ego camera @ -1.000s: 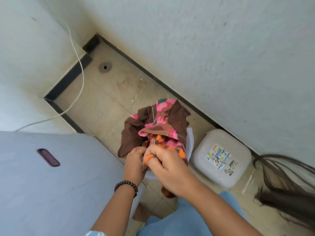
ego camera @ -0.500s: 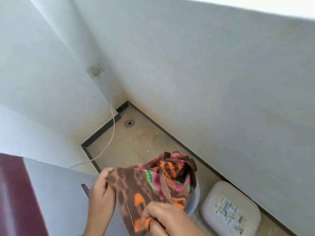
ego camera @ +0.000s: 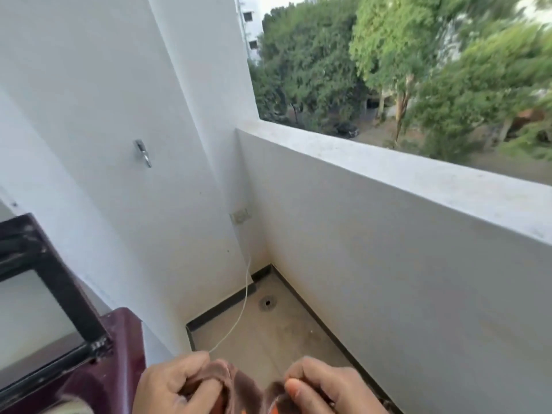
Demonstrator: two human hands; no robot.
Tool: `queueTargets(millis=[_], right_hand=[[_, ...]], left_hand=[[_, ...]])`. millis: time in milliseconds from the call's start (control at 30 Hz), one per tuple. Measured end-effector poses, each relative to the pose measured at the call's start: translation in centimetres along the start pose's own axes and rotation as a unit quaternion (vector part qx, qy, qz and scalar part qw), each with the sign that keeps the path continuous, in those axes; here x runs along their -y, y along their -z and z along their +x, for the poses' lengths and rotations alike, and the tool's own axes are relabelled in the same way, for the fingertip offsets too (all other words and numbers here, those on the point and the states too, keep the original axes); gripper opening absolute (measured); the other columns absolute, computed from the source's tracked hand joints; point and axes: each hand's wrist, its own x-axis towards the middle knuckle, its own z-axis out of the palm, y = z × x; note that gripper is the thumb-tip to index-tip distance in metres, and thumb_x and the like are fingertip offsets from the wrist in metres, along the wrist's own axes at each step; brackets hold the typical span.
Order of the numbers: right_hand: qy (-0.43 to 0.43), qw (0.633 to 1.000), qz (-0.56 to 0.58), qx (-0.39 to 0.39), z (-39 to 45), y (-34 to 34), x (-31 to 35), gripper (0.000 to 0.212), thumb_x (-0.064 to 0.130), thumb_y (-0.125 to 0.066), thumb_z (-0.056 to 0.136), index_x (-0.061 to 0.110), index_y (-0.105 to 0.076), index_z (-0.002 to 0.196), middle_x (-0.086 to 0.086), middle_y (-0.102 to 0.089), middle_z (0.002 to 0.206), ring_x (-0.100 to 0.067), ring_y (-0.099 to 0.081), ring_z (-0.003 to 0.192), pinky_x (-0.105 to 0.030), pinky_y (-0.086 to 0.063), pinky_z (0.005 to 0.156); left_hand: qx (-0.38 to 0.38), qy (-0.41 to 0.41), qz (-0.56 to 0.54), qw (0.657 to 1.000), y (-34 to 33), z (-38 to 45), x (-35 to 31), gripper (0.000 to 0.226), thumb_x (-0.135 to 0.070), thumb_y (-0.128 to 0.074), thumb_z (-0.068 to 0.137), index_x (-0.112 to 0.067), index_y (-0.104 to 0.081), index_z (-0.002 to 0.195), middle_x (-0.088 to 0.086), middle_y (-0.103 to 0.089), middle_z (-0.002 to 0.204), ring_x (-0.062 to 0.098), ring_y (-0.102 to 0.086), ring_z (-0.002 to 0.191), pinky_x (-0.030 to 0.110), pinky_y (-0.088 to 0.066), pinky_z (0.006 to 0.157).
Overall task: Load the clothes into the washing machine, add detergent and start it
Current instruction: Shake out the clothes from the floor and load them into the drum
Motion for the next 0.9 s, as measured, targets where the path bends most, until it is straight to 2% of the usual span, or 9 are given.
queueTargets(millis=[67, 200, 267, 367, 500, 600, 667, 800, 900], right_hand=[[0.014, 0.999, 0.029, 0.039, -0.2, 1.2, 0.5, 0.028, 0.057, -0.057, 0.085, 0.032, -0.064, 0.095, 0.015, -0.068, 0.083, 0.005, -0.059, 0.072, -0.009, -0.041, 0.068], [0.061, 0.996, 0.006, 0.072, 2.2, 0.4, 2.6, 0.014, 0.029, -0.069, 0.088, 0.037, -0.064, 0.098, 0.022, -0.064, 0.079, 0.010, -0.059, 0.077, -0.012, -0.046, 0.075], [0.096, 0.995, 0.015, 0.023, 2.7, 0.8, 2.8, 0.005, 0.027, -0.061, 0.091, 0.032, -0.063, 0.088, 0.016, -0.060, 0.070, 0.006, -0.051, 0.069, -0.021, -0.042, 0.065], [0.120, 0.993, 0.007, -0.021, 3.0, 2.3, 4.1, 0.018, 0.030, -0.052, 0.091, 0.017, -0.062, 0.086, 0.005, -0.058, 0.070, -0.003, -0.049, 0.069, -0.034, -0.043, 0.064], [0.182, 0.981, -0.002, -0.074, 3.5, 5.2, 7.6, 0.018, 0.021, -0.051, 0.092, 0.014, -0.065, 0.086, -0.005, -0.069, 0.078, -0.017, -0.065, 0.074, -0.036, -0.050, 0.068], [0.230, 0.960, 0.043, -0.154, 3.7, 7.8, 9.8, 0.017, 0.016, -0.052, 0.091, 0.016, -0.067, 0.083, -0.006, -0.068, 0.075, -0.014, -0.062, 0.072, -0.034, -0.049, 0.067], [0.246, 0.938, 0.111, -0.216, 3.4, 9.7, 11.2, 0.021, 0.011, -0.053, 0.095, 0.018, -0.065, 0.079, 0.000, -0.065, 0.067, -0.011, -0.059, 0.063, -0.027, -0.050, 0.059], [0.254, 0.893, 0.234, -0.288, 2.5, 12.0, 12.3, 0.026, 0.007, -0.046, 0.100, 0.015, -0.062, 0.081, 0.004, -0.064, 0.061, -0.008, -0.058, 0.052, -0.020, -0.052, 0.052], [0.224, 0.908, 0.228, -0.273, 2.8, 11.4, 11.2, 0.028, 0.011, -0.049, 0.098, 0.017, -0.063, 0.075, -0.001, -0.060, 0.062, -0.015, -0.054, 0.053, -0.024, -0.049, 0.052]], left_hand=[[-0.015, -0.078, 0.058, 0.995, 0.5, 0.5, -1.7, 0.037, -0.045, -0.053, 0.055, -0.011, -0.038, 0.048, 0.005, -0.032, 0.046, 0.007, -0.033, 0.046, 0.027, -0.030, 0.047], [-0.036, -0.176, 0.115, 0.977, 0.7, 1.9, -5.0, 0.033, -0.046, -0.057, 0.060, -0.016, -0.042, 0.057, -0.008, -0.030, 0.044, 0.000, -0.026, 0.043, 0.013, -0.021, 0.045], [-0.021, -0.169, 0.062, 0.983, 0.3, 2.2, -5.6, 0.030, -0.047, -0.057, 0.059, -0.018, -0.049, 0.059, -0.010, -0.035, 0.042, 0.001, -0.029, 0.043, 0.016, -0.024, 0.044], [0.073, -0.151, -0.025, 0.986, 0.7, 2.4, -5.2, 0.028, -0.049, -0.063, 0.063, -0.021, -0.063, 0.065, -0.008, -0.043, 0.050, 0.004, -0.037, 0.050, 0.023, -0.028, 0.051], [0.101, -0.151, 0.009, 0.983, -0.1, 3.0, -1.9, 0.024, -0.054, -0.071, 0.065, -0.031, -0.063, 0.062, -0.012, -0.046, 0.056, -0.001, -0.044, 0.056, 0.021, -0.030, 0.055], [0.088, -0.098, 0.060, 0.989, -0.2, 3.4, 1.6, 0.054, -0.079, -0.065, 0.057, -0.025, -0.057, 0.060, -0.011, -0.046, 0.054, 0.004, -0.046, 0.055, 0.022, -0.032, 0.052], [0.089, -0.050, 0.096, 0.990, 0.2, 3.5, 4.2, 0.055, -0.083, -0.059, 0.054, -0.029, -0.063, 0.066, -0.009, -0.052, 0.058, 0.007, -0.050, 0.059, 0.026, -0.039, 0.056], [0.100, -0.017, 0.139, 0.985, 1.8, 3.5, 7.0, 0.031, -0.071, -0.061, 0.066, -0.043, -0.070, 0.074, -0.009, -0.067, 0.068, 0.003, -0.057, 0.073, 0.016, -0.038, 0.058], [0.052, 0.029, 0.020, 0.998, 3.0, 4.3, 6.3, 0.009, -0.038, -0.069, 0.086, -0.035, -0.075, 0.079, -0.014, -0.074, 0.082, 0.000, -0.066, 0.081, 0.016, -0.050, 0.074]])
